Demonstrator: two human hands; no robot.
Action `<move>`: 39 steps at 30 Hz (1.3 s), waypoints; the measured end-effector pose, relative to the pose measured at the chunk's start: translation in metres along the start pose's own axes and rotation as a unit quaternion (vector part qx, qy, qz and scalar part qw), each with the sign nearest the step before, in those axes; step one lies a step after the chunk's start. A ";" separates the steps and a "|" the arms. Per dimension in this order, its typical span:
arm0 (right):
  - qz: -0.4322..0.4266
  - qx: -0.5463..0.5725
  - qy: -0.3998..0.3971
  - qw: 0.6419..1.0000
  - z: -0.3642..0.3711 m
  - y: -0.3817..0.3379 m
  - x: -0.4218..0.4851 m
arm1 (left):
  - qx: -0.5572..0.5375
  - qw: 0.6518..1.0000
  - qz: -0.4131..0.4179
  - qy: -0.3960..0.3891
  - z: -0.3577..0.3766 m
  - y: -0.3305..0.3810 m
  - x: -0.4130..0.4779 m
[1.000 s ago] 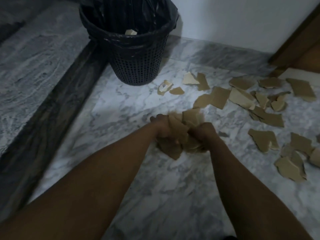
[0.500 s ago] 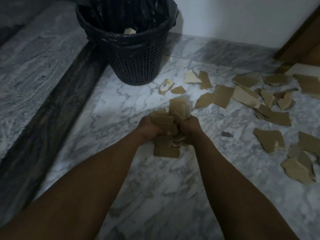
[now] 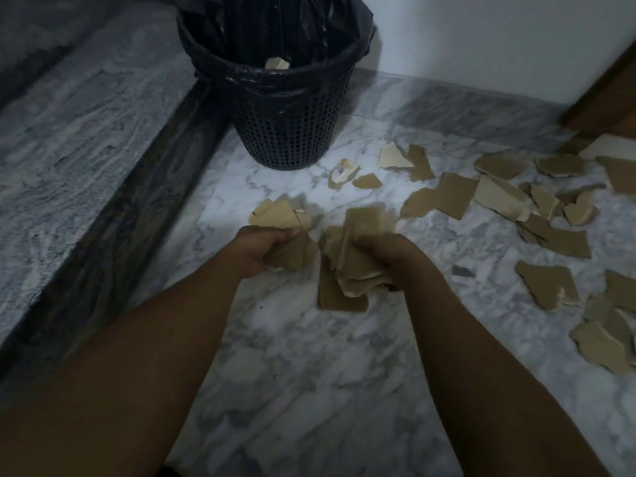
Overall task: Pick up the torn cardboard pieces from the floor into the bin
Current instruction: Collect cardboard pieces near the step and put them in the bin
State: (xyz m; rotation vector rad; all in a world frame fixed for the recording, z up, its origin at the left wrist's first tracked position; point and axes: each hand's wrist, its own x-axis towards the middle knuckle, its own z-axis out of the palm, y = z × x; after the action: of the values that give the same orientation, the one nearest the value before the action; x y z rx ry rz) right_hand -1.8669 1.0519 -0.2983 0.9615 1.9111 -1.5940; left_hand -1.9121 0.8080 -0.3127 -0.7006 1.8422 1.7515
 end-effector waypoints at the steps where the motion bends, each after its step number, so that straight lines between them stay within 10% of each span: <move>1: -0.019 -0.128 0.033 0.991 0.016 0.002 -0.001 | -0.002 1.000 -0.005 0.005 -0.002 0.000 -0.002; 7: -0.025 -0.273 0.192 0.942 0.084 0.019 -0.012 | 0.059 0.998 -0.008 0.015 0.003 -0.003 -0.012; 19: -0.081 -0.204 0.112 0.969 0.023 0.003 0.005 | 0.267 0.961 0.056 0.051 0.013 -0.010 -0.001; 26: -0.061 -0.374 0.227 0.897 -0.055 -0.018 0.034 | 0.472 0.856 0.211 0.006 0.067 -0.005 0.016; 32: -0.121 -0.487 0.070 0.862 -0.081 -0.024 0.070 | 0.555 0.788 0.267 0.019 0.103 0.013 0.024; 39: -0.111 -0.469 0.104 0.870 -0.065 -0.025 0.083 | 0.741 0.586 0.324 -0.052 0.137 0.059 0.058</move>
State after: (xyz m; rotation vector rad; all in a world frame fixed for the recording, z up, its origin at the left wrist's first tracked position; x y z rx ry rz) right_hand -1.9345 1.1311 -0.3292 0.4888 2.5882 -0.4616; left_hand -1.9934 0.9461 -0.3140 0.8181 2.6897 -0.0854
